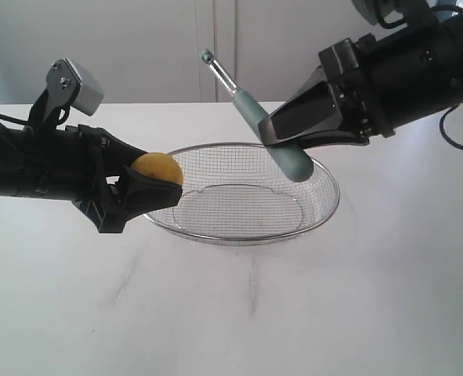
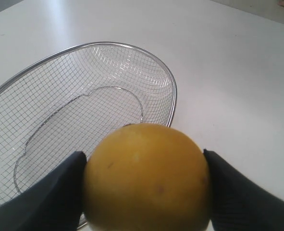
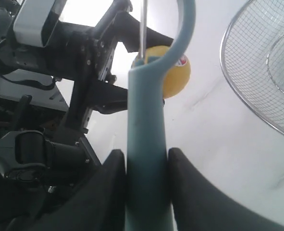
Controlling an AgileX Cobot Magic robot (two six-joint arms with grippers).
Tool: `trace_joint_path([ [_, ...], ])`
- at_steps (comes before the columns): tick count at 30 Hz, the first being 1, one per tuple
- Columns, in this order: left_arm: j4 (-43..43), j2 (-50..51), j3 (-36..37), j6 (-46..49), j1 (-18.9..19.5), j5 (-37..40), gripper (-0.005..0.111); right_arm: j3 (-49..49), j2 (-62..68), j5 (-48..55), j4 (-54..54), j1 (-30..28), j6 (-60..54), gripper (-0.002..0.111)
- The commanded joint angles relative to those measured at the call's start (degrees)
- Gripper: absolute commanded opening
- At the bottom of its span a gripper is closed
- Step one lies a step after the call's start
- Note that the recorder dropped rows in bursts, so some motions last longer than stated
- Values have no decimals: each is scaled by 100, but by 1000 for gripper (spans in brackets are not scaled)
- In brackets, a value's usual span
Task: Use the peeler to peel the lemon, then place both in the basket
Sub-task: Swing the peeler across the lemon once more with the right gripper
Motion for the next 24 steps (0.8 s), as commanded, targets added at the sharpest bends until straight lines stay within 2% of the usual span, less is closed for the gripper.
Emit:
trace_joint_path([
  [1,-157,-17,8,-14,-22,135,0,-39,-47,-196,-430,-27,-16,0],
  [9,-157,-17,8,-14,-22,146,0,366,15,-1358,-964,-27,342,0],
  [16,-157,-17,8,-14,-22,146,0,388,910,-1216,-772,28,437,0],
  [24,-157,-17,8,-14,-22,146,0,388,1508,-946,-619,1034,437,0],
])
